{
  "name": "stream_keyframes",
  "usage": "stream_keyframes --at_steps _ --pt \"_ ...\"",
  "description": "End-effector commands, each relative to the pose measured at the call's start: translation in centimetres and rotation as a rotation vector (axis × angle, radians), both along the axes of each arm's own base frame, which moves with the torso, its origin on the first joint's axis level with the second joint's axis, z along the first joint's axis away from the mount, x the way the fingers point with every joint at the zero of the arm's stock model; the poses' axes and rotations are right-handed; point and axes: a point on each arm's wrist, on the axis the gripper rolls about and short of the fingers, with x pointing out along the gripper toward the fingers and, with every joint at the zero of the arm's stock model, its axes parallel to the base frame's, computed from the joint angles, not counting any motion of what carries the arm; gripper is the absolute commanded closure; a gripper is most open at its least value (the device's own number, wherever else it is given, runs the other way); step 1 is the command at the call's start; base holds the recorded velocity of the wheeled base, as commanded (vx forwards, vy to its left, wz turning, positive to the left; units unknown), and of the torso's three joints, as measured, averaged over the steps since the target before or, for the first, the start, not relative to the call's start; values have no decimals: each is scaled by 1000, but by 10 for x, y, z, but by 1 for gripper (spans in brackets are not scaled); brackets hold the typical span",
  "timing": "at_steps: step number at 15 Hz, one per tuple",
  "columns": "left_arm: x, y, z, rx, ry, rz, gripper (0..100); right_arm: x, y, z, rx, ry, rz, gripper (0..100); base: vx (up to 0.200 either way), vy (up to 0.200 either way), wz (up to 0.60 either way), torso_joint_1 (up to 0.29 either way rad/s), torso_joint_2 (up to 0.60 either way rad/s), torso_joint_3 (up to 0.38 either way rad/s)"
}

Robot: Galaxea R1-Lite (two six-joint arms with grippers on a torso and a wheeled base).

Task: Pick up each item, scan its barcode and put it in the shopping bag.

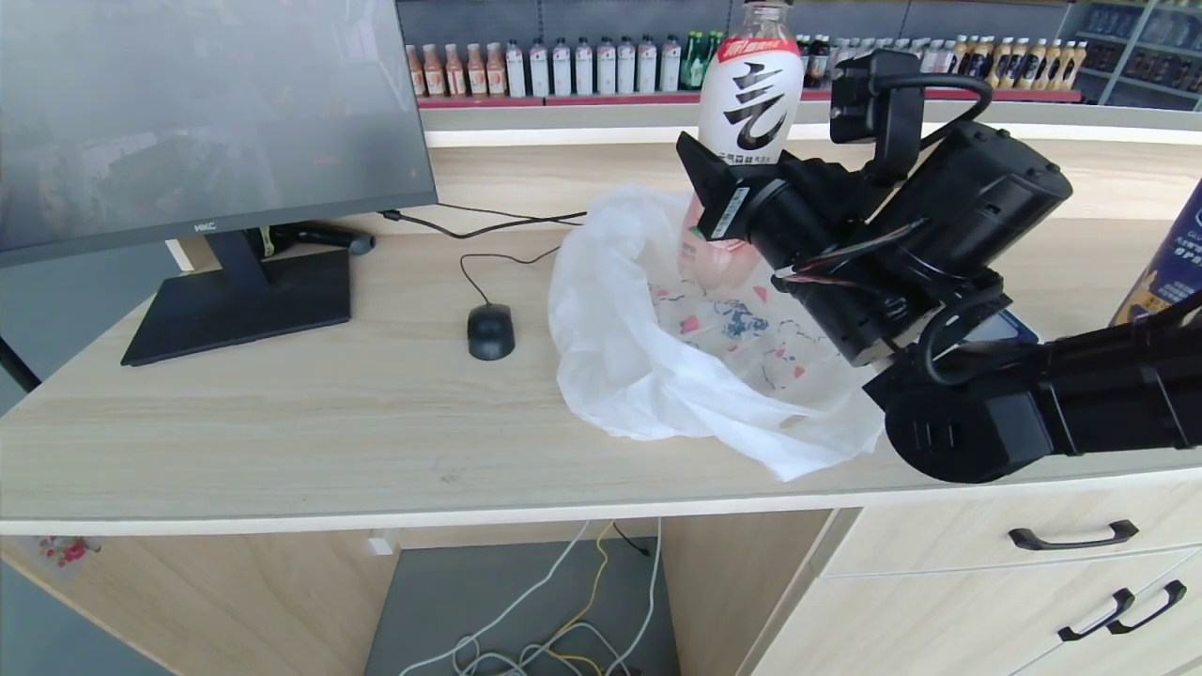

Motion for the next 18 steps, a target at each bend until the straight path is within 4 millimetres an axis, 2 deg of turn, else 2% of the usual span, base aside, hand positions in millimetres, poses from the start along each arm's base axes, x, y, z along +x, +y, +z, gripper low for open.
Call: stream_keyframes --at_steps 1,5,13,18 --pt "0 0 0 -1 0 0 0 17 6 -8 3 3 -8 100 0 0 0 0 0 0" --pt "0 0 0 -1 0 0 0 28 15 -25 -15 31 25 100 0 0 0 0 0 0" --pt "0 0 0 -1 0 -2 0 38 22 -49 -17 85 38 100 0 0 0 0 0 0" --pt "0 0 0 -1 0 0 0 42 25 -58 -26 98 38 100 0 0 0 0 0 0"
